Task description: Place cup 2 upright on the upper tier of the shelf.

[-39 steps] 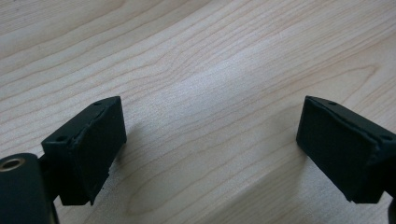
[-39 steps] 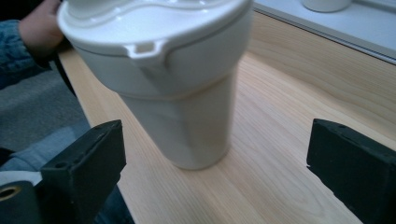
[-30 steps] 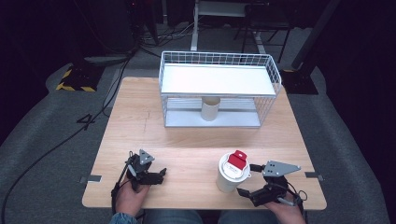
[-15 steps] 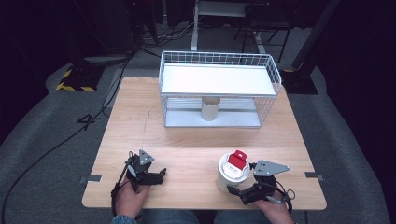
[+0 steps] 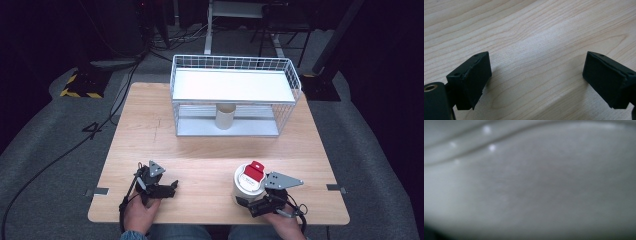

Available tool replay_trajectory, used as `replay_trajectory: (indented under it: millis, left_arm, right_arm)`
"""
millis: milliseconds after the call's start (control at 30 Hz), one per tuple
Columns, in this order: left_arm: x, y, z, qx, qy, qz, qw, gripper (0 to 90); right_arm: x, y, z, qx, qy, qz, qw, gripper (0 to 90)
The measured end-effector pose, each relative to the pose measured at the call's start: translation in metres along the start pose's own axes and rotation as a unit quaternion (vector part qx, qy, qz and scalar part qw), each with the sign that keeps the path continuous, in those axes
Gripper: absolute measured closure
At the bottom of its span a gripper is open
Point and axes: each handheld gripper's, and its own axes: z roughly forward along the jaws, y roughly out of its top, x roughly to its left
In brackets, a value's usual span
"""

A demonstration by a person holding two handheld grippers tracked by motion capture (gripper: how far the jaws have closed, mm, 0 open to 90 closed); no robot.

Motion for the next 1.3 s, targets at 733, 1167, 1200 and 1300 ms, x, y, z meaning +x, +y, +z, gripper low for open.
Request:
replay_trajectory:
  millis: [733,1167,1200,1300]
  left_arm:
    - [0.0001,0.0001,0.0000,0.000,0.000,0.000,1.0000,9.1]
    - [0.0000,0.0001,0.0001,0.000,0.000,0.000,1.0000,9.1]
    - [0.0001,0.0001,0.0001,0.000,0.000,0.000,1.0000,9.1]
    - [0.0001,0.0001,0.0001,0.000,0.000,0.000,1.0000,9.1]
  right_arm:
    - [0.0016,-0.0015,-0.0005,-0.004,-0.016,-0.020,0.9997,9.0]
    - [0.0008,0.0011,-0.0027,-0.008,-0.015,-0.021,0.9996,9.2]
    - [0.0009,0.0021,-0.0034,-0.010,-0.015,-0.019,0.9997,9.2]
    - [0.0005,0.0061,-0.0057,-0.015,-0.014,-0.016,0.9996,9.2]
